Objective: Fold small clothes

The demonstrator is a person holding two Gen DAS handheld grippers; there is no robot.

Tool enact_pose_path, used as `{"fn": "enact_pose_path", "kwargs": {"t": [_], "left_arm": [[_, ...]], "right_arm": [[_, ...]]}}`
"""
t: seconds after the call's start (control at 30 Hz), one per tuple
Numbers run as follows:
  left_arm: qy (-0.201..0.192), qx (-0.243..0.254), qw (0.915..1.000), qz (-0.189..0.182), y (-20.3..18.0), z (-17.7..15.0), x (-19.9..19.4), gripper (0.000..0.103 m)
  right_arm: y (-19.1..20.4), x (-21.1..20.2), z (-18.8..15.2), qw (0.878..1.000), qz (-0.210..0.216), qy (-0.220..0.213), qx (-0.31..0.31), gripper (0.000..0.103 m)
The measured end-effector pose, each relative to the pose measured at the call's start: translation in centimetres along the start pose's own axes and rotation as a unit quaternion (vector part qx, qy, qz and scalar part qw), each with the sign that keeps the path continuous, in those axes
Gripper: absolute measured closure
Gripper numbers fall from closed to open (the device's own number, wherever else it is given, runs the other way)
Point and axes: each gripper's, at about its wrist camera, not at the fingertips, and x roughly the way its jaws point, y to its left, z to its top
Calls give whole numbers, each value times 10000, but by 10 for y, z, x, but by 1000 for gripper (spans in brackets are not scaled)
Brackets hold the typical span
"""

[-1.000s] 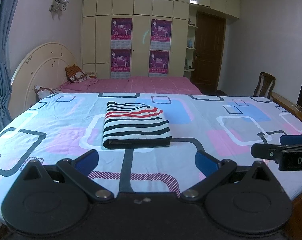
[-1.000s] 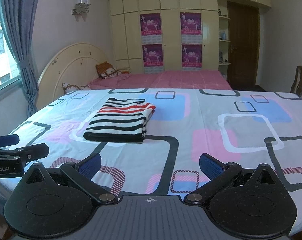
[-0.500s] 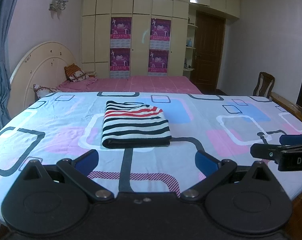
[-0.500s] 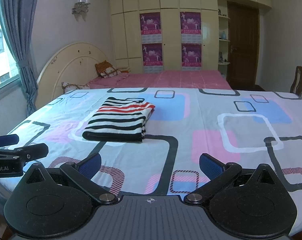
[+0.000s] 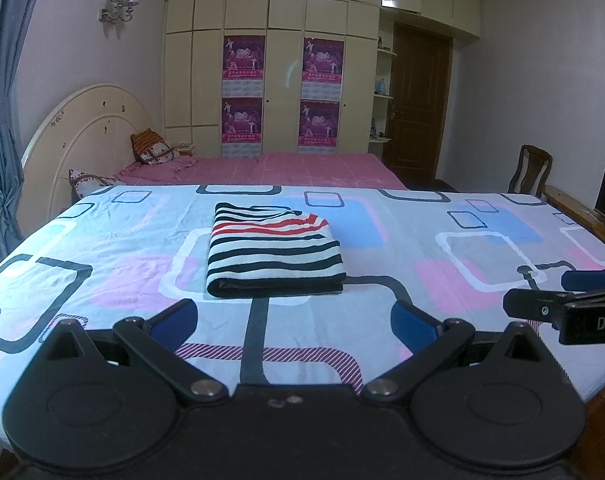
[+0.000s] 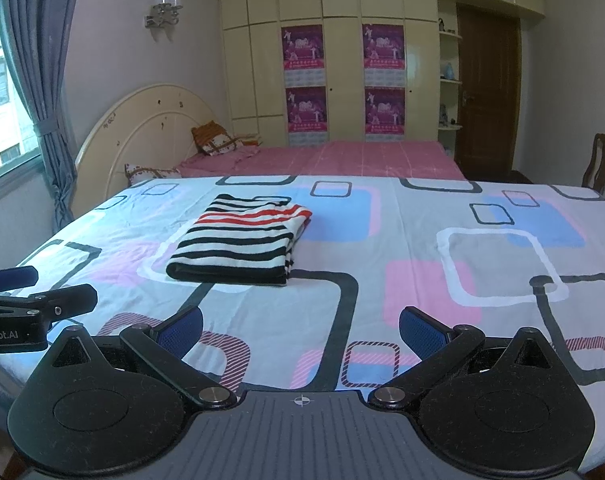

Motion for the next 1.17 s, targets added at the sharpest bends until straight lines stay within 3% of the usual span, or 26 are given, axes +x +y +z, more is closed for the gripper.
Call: {"fn": "enact_pose_path", "kwargs": {"t": [1.17], "left_arm": [[-68,76,9999,-52,5,-2,3,1]], "right_arm": [[-2,5,-2,10000,-2,45,37,0]]}}
